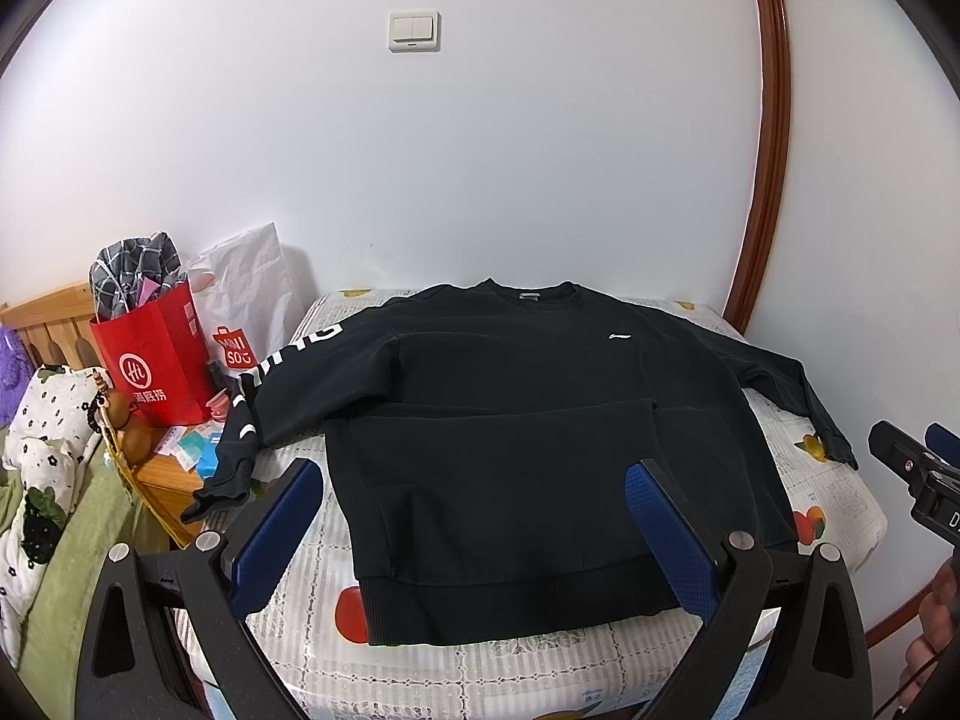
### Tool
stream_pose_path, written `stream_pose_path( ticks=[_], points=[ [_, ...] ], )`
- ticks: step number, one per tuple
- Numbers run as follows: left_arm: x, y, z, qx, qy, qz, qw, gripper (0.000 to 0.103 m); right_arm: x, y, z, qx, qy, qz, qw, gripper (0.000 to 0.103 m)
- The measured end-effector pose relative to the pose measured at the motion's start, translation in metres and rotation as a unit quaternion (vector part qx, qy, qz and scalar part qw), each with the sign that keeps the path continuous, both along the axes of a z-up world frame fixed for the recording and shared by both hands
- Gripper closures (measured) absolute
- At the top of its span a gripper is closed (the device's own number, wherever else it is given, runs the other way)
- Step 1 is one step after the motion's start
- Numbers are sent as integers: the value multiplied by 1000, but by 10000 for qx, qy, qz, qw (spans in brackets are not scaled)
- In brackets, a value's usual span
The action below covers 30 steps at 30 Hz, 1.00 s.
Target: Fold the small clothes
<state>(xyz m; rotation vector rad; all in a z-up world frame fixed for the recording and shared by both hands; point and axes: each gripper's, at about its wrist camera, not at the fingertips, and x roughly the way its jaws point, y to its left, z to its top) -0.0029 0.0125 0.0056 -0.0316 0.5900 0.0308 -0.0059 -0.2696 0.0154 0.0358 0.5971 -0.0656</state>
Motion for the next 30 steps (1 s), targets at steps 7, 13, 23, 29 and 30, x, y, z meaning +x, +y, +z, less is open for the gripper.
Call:
stream_pose_path(
  ticks=[7, 13, 23, 29, 30],
  points=[
    [-2, 1, 0, -19, -17, 3, 10000, 1, -1, -1, 0, -2, 3, -11, 10000, 0],
    [-2, 0, 0, -16, -36, 1, 10000, 1, -1, -1, 0, -2, -11, -10, 10000, 0],
    [22, 10, 3, -98, 7, 56, 9999, 1, 19, 3, 4, -19, 27, 26, 10000, 0],
    [46, 22, -6, -56, 84, 170, 9998, 1, 43, 7, 2, -18, 119, 96, 9999, 0],
    [52, 26, -11, -31, 147, 198, 9997, 1, 48, 8, 0, -29, 133, 113, 9998, 0]
  ],
)
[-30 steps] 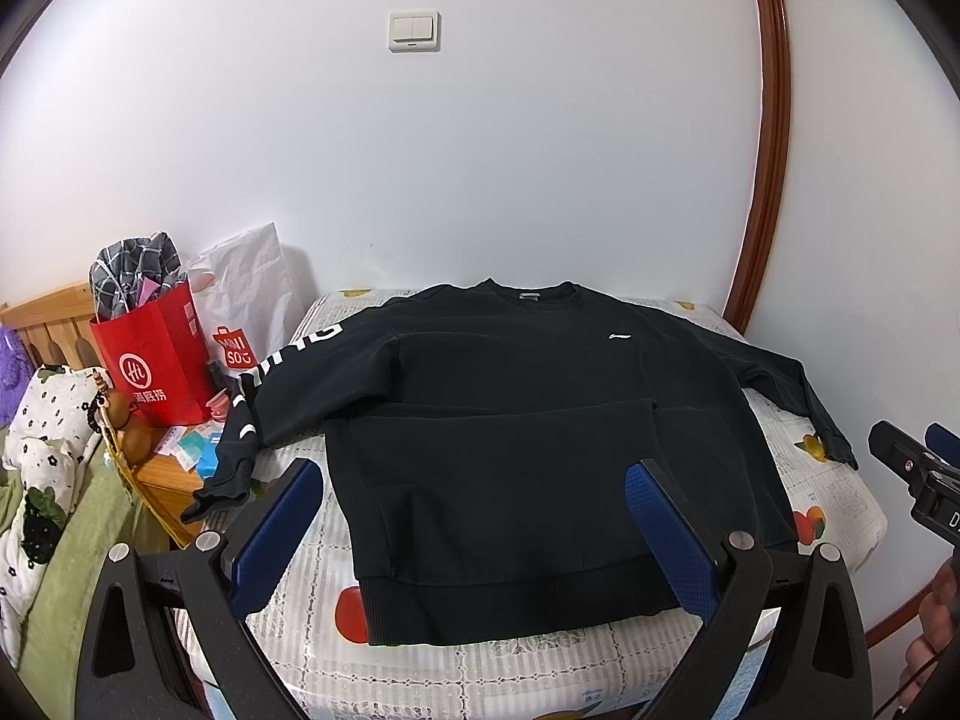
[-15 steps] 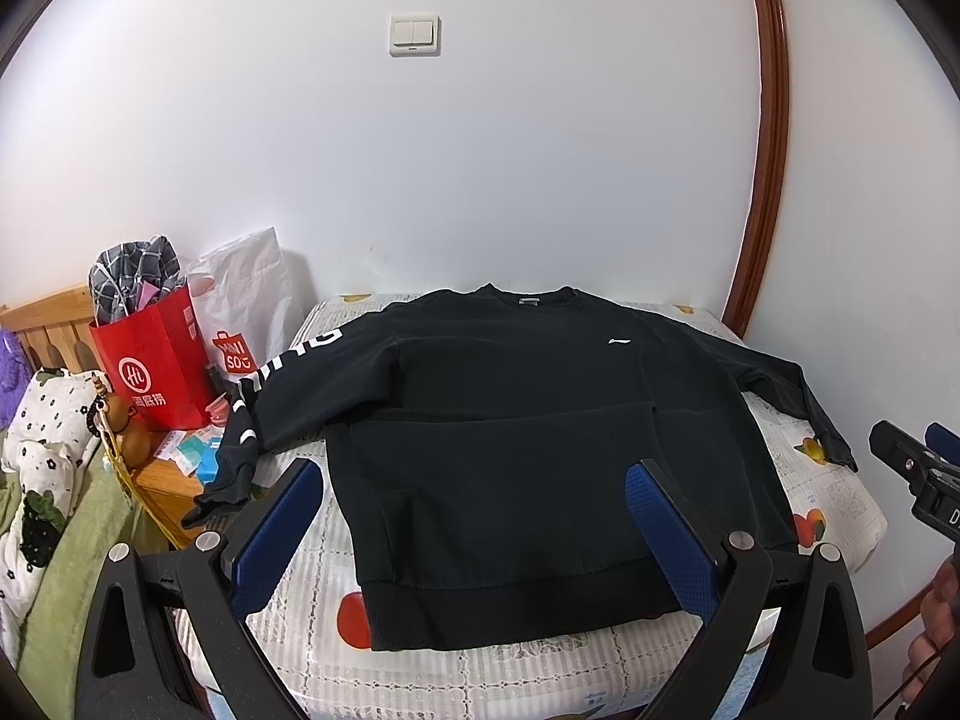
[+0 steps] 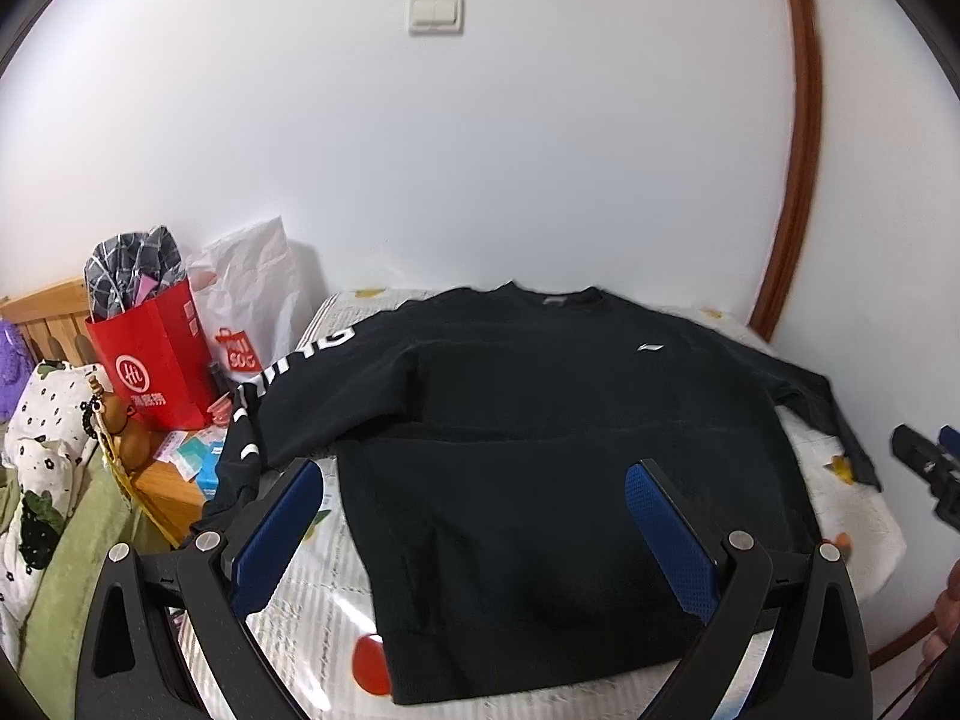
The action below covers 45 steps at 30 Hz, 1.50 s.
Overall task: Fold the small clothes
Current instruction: 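Grasp the lettered sleeve cuff with the left gripper and lift it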
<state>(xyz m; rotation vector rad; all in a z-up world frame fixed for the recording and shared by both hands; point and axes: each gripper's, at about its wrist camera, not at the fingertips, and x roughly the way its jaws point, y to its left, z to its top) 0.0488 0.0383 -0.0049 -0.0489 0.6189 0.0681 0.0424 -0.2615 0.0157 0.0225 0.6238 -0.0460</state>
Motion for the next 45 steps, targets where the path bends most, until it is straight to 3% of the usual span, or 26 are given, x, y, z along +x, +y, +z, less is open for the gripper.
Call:
stream_pose_path(
  ticks=[5, 9, 13, 15, 16, 18, 19, 20, 25, 29, 32, 36, 39, 45],
  points=[
    [35, 44, -41, 394, 276, 610, 9970, 1, 33, 1, -20, 46, 145, 98, 9998, 0],
    [67, 99, -81, 711, 753, 1133, 9881, 3, 68, 5, -48, -49, 470, 96, 9988, 0],
    [85, 136, -116, 1138, 1167, 1483, 9754, 9, 95, 13, -76, -75, 799, 68, 9967, 0],
    [91, 145, -130, 1105, 1383, 1469, 9732, 18, 106, 18, -90, -84, 973, 91, 9952, 0],
    [92, 149, -137, 1084, 1481, 1485, 9717, 25, 112, 19, -97, -105, 1054, 120, 9943, 0],
    [96, 159, -148, 1054, 1649, 1631, 9670, 61, 120, 24, -109, -209, 1198, 155, 9925, 0],
    [98, 162, -152, 949, 1760, 1652, 9658, 92, 123, 26, -113, -250, 1231, 168, 9919, 0],
    [99, 165, -152, 829, 1796, 1662, 9661, 92, 126, 26, -118, -286, 1265, 179, 9914, 0],
    [102, 163, -103, 495, 1261, 1626, 9773, 94, 136, 11, -119, -159, 1261, 182, 9917, 0],
    [121, 126, -57, -47, 934, 983, 9908, 94, 147, -9, -108, -132, 1143, 150, 9932, 0],
    [142, 89, -33, -303, 757, 538, 9952, 94, 154, -30, -97, -119, 1022, 121, 9946, 0],
    [176, 27, -5, -526, 565, -34, 9970, 94, 163, -64, -85, -58, 873, 39, 9962, 0],
    [202, -22, 10, -477, 483, -368, 9970, 94, 168, -86, -79, -47, 781, 20, 9969, 0],
    [250, -106, 17, -472, 506, -989, 9927, 94, 182, -135, -76, 133, 728, -155, 9971, 0]
  ],
)
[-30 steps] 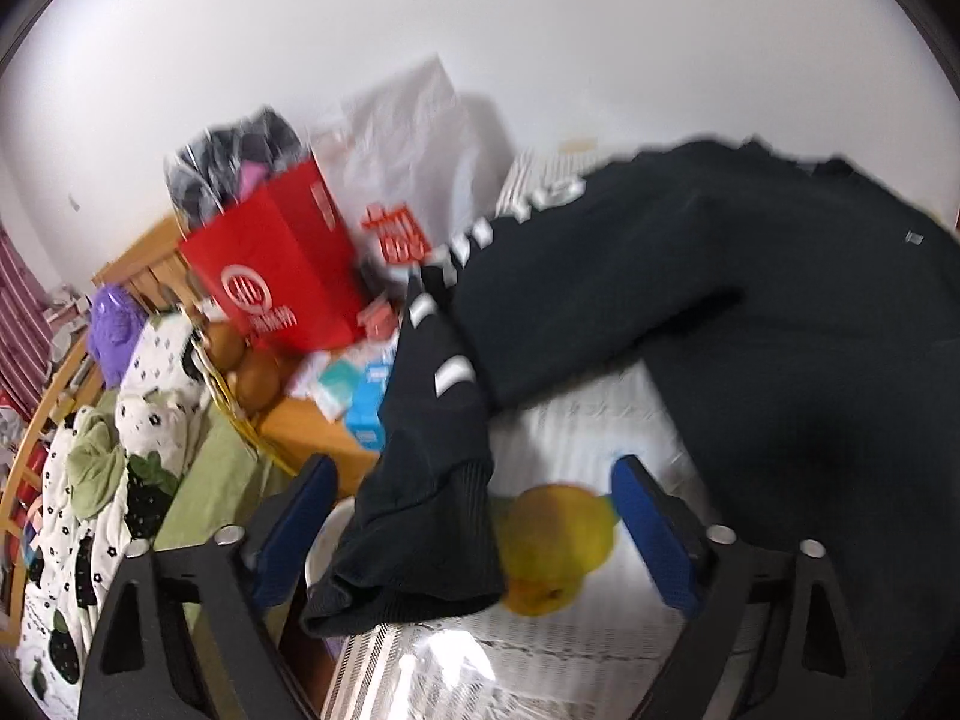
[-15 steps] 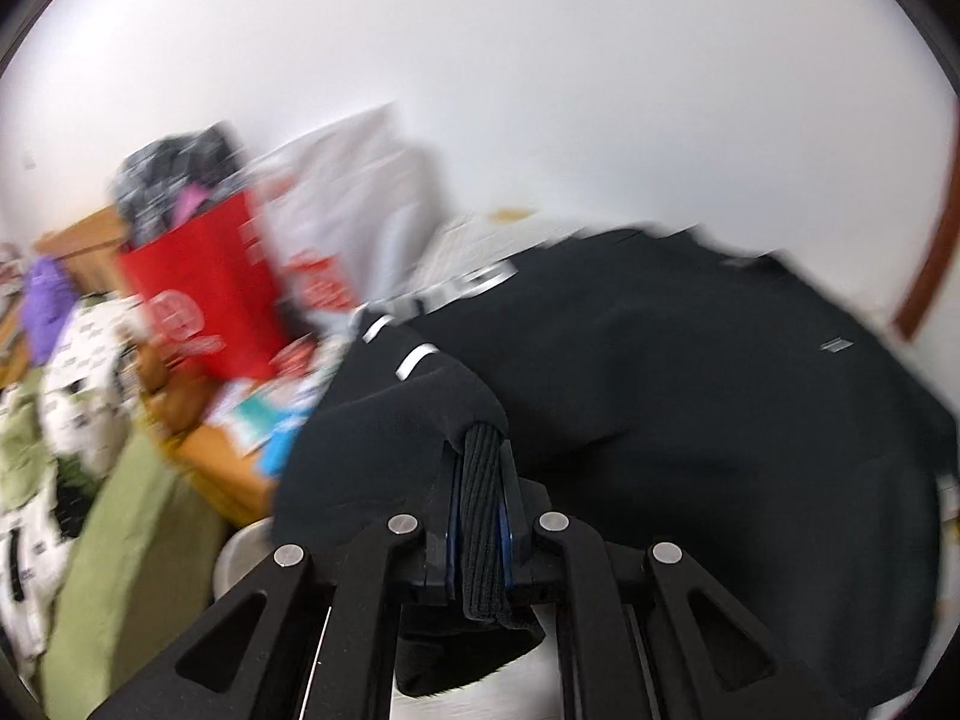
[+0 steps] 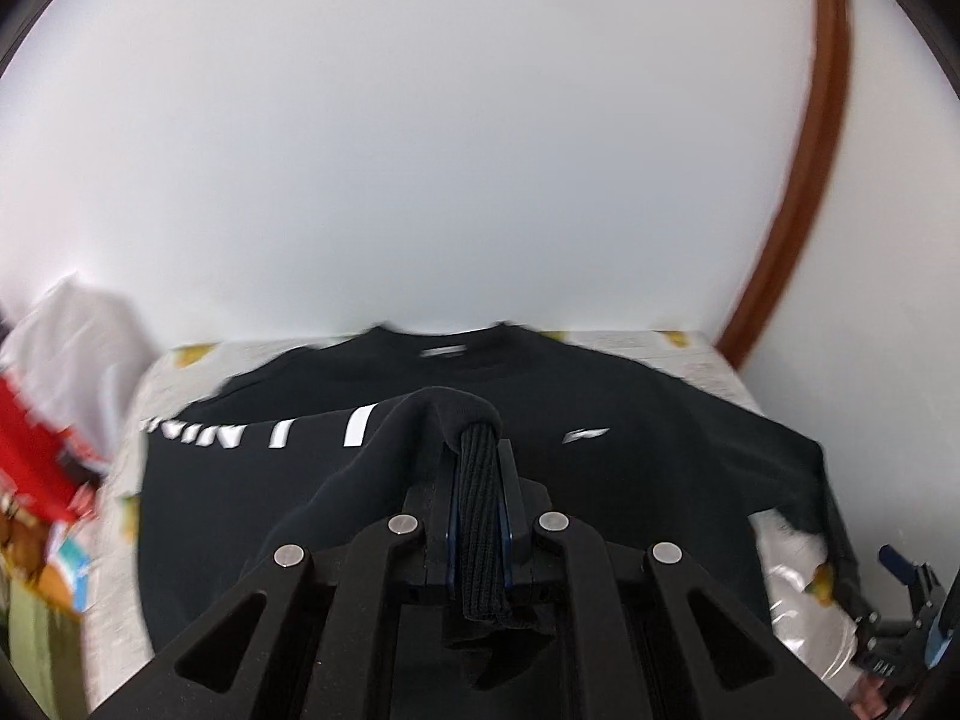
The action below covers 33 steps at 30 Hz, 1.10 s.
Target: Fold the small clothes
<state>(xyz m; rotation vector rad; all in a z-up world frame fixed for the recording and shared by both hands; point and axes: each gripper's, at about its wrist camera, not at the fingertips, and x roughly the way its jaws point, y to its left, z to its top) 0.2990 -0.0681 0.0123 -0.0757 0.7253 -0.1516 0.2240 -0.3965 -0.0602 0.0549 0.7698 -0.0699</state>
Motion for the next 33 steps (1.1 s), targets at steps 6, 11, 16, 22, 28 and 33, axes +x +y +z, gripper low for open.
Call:
stream_pose_path(
  ticks=[6, 11, 16, 22, 28, 33],
  points=[
    [47, -87, -23, -63, 213, -663, 9976, 94, 12, -33, -11, 31, 41, -39, 10000, 0],
    [74, -135, -60, 30, 619, -886, 9941, 93, 21, -40, -31, 73, 161, 37, 9998, 0],
    [86, -154, -88, 104, 1042, -956, 9899, 77, 32, -27, -48, 31, 327, 252, 9991, 0],
    [69, -108, -73, 60, 746, -810, 9939, 44, 52, 8, -42, 126, 247, 760, 9967, 0],
    [48, -12, -72, 114, 683, -301, 9971, 37, 93, 45, -47, 664, 304, 1152, 9906, 8],
    [31, 64, -84, 349, 881, 240, 9952, 36, 136, 75, -62, 514, 440, 1103, 9916, 9]
  ],
)
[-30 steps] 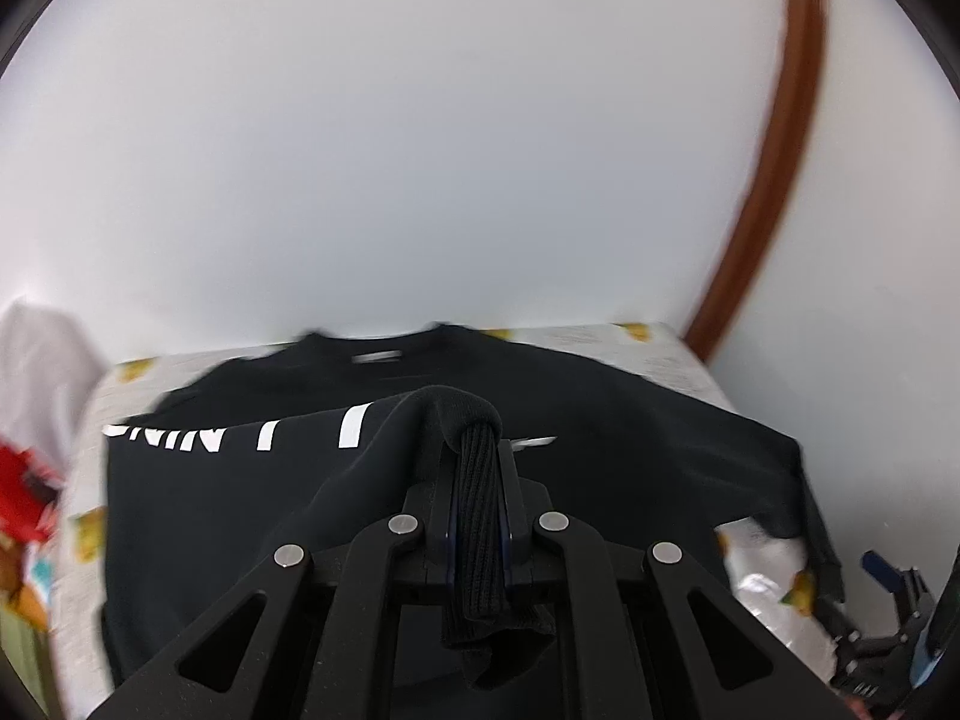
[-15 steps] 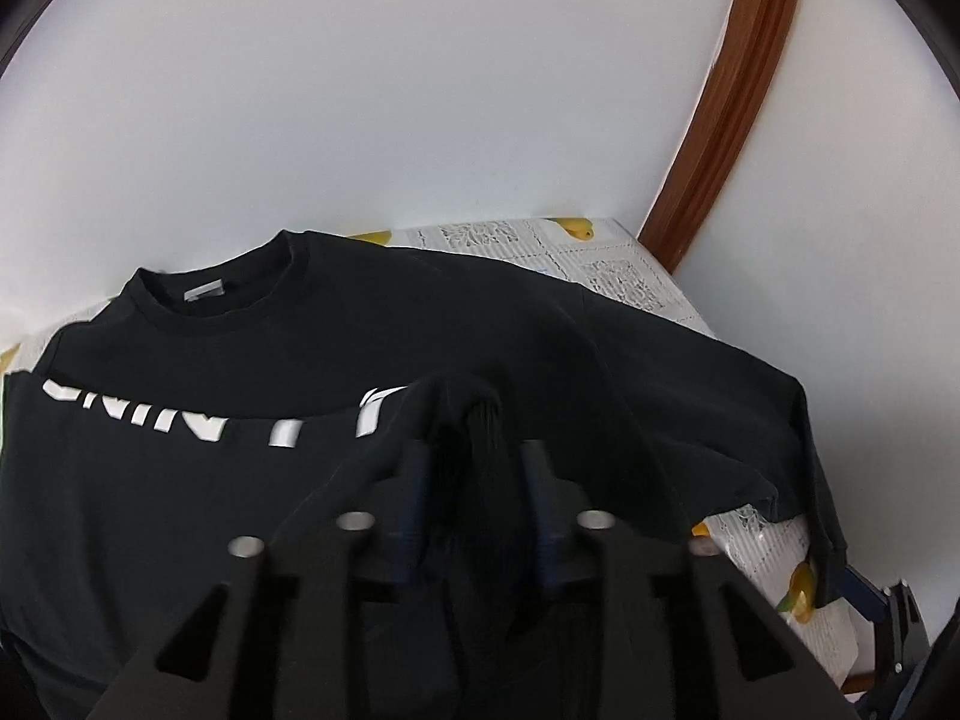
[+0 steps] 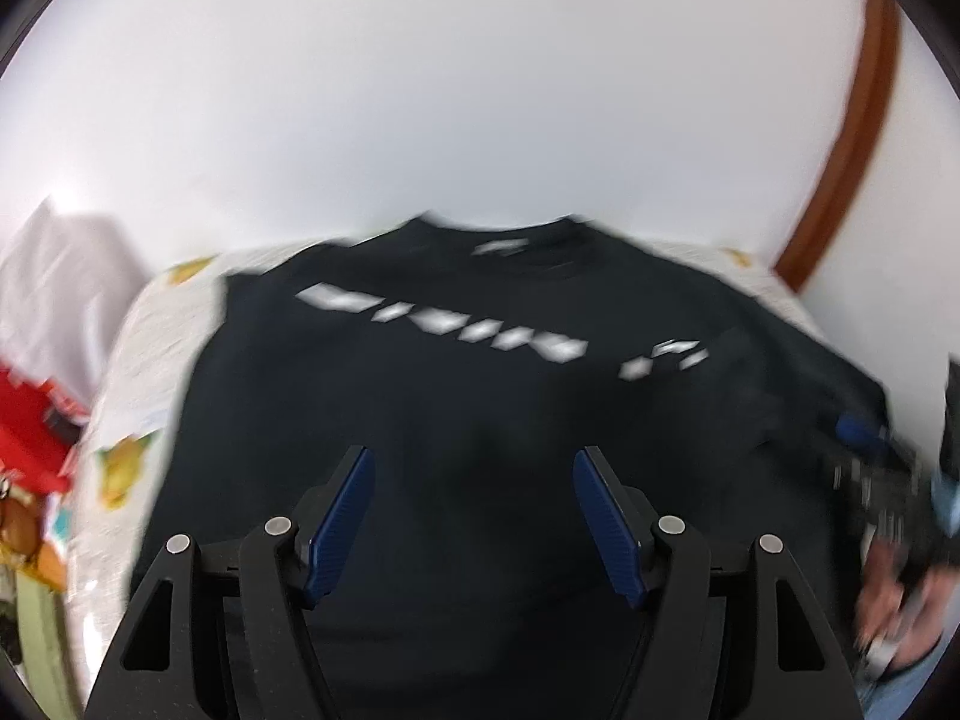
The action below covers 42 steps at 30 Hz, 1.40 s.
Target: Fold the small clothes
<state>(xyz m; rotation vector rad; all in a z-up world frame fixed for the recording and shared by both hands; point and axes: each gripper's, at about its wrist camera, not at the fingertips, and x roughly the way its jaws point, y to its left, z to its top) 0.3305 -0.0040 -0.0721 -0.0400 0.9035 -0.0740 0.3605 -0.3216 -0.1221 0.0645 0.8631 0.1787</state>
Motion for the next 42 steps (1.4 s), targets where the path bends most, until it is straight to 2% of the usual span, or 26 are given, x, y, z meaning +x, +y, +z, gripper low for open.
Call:
stream_pose_path(
  ticks=[2, 4, 6, 8, 9, 11, 12, 14, 19, 21, 24, 26, 28, 29, 31, 33, 36, 38, 42],
  points=[
    [-8, 35, -8, 208, 62, 299, 9993, 35, 20, 4, -13, -192, 151, -140, 9996, 12],
    [-16, 62, -14, 468, 94, 579, 9972, 35, 34, 4, -25, -248, 296, -191, 9991, 20],
    [-23, 91, -27, 650, 129, 809, 9945, 35, 48, 1, -39, -210, 472, -286, 9983, 40],
    [-26, 107, -38, 711, 217, 877, 9934, 35, 59, -1, -52, -128, 716, -339, 9968, 55],
    [-26, 116, -46, 711, 270, 906, 9930, 35, 60, -2, -55, -110, 693, -375, 9968, 61],
    [-23, 125, -58, 658, 306, 950, 9928, 35, 58, -1, -56, -224, 517, -326, 9979, 80],
    [-23, 130, -62, 622, 332, 973, 9927, 35, 57, -1, -55, -286, 473, -305, 9980, 86],
    [-19, 137, -71, 526, 395, 1021, 9926, 35, 49, -10, -45, -71, 388, -231, 9990, 89],
    [-24, 136, -74, 457, 398, 1019, 9929, 35, 8, -33, -15, 120, 155, -222, 9996, 89],
    [-24, 132, -73, 487, 429, 1023, 9926, 35, 3, -36, -22, 89, 314, -235, 9992, 89],
    [-26, 130, -71, 448, 496, 1057, 9921, 35, 8, -27, -46, -304, 660, -262, 9970, 87],
    [-30, 127, -67, 448, 493, 1037, 9924, 35, 5, -26, -50, -353, 618, -281, 9971, 85],
    [-34, 126, -64, 479, 479, 1050, 9922, 35, -6, -33, -41, -339, 478, -336, 9977, 81],
    [-36, 124, -63, 482, 469, 1050, 9922, 34, -15, -39, -33, -282, 377, -378, 9982, 78],
    [-42, 121, -60, 476, 431, 1050, 9924, 31, -36, -55, -18, -191, 130, -465, 9987, 65],
    [-47, 117, -59, 494, 415, 1054, 9923, 30, -61, -80, -6, -378, -71, -765, 9963, 42],
    [-55, 111, -57, 481, 424, 1048, 9924, 30, -98, -128, -1, -957, -166, -1380, 9857, 34],
    [-62, 107, -56, 494, 393, 1067, 9923, 29, -117, -164, -10, -1274, 23, -1814, 9751, 33],
    [-75, 106, -54, 412, 352, 1151, 9919, 29, -144, -212, -39, -1144, 517, -2184, 9677, 33]
  ],
)
